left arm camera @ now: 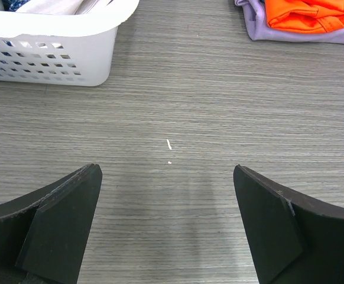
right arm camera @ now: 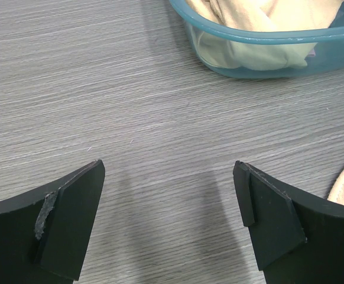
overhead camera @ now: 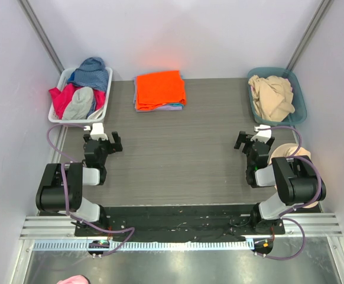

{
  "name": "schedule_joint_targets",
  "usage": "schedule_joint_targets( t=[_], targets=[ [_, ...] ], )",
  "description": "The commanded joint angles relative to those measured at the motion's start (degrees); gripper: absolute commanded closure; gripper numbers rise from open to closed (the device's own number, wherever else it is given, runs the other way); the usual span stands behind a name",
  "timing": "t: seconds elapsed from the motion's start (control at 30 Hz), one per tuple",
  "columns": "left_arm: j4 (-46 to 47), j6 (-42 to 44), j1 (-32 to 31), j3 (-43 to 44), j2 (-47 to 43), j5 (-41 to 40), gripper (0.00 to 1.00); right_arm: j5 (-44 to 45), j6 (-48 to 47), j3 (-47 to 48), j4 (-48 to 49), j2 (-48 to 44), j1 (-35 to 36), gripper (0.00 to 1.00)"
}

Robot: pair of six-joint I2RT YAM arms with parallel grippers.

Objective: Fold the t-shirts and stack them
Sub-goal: Grab the tshirt from the pile

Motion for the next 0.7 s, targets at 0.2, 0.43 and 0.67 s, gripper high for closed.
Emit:
schedule_joint_targets(
  t=[0.2, 0.43, 0.67],
  targets=[
    [2.37, 0.70, 0.26, 1.22, -0.28, 0.41, 0.00, 0.20, 0.16, 0.67, 3.41, -0.48, 0.03, 0.00],
    [2.37, 0.79, 0.26, 1.22, -0.28, 0.41, 0.00, 1.52, 0.60, 0.50, 3.76, -0.31, 0.03, 0.00],
    [2.46, 0.52, 0.26, 1.13, -0.46, 0.24, 0.00, 6.52, 2.18, 2.59, -4.73, -8.03, 0.20, 0.00]
  ],
)
